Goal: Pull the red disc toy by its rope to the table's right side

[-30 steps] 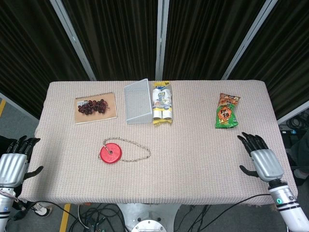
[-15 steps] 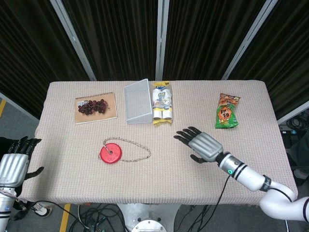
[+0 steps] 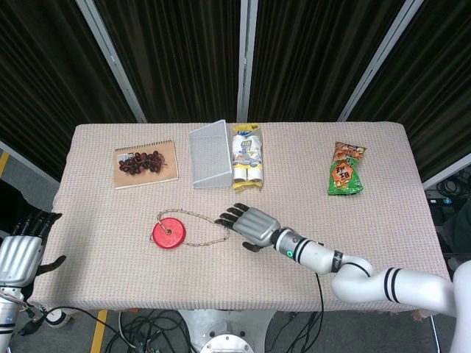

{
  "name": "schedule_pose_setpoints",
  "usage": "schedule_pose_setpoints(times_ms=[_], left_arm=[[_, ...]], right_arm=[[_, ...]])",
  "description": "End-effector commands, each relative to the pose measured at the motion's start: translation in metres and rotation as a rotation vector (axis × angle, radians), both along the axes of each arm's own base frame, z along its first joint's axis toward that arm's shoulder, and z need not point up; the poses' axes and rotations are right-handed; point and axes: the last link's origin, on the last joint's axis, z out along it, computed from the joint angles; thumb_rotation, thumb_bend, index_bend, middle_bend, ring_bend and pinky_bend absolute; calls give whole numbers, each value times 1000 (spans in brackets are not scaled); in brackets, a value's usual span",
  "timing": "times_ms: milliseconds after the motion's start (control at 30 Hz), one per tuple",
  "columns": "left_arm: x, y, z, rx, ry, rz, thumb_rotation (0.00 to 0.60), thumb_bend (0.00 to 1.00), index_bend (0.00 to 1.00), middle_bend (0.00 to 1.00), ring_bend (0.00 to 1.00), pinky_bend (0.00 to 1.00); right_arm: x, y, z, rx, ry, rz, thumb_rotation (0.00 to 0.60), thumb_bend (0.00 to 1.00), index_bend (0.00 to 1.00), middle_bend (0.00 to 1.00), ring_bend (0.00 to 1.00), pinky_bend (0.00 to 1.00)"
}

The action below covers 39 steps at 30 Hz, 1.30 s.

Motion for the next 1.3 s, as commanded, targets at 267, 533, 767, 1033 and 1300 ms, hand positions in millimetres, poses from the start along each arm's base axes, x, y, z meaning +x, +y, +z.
schedule_pose_setpoints(times_ms=[267, 533, 767, 1033, 1300], left_arm=[[-8, -3, 2, 8, -12, 22, 600, 127, 174, 162, 80, 175], [-13, -6, 6, 16, -15, 32, 600, 127, 174, 162, 80, 176], [-13, -6, 4, 13, -17, 31, 600, 128, 174, 162, 80, 176], [-11, -5, 4, 4, -10, 12, 600, 127, 176, 162, 80, 176], [-13, -6, 3, 3, -9, 23, 600, 127, 176, 162, 80, 176]], right_arm=[[9, 2, -44, 69, 27, -14, 600, 353, 0, 69, 0, 0], [1, 0, -49, 68, 52, -23, 600, 357, 0, 78, 0, 0], [-3, 0, -45, 57, 43, -32, 600, 355, 0, 132, 0, 0], [-9, -5, -36, 42, 46, -47, 600, 336, 0, 304, 0, 0], [-12, -7, -33, 38, 60, -50, 600, 339, 0, 461, 0, 0]])
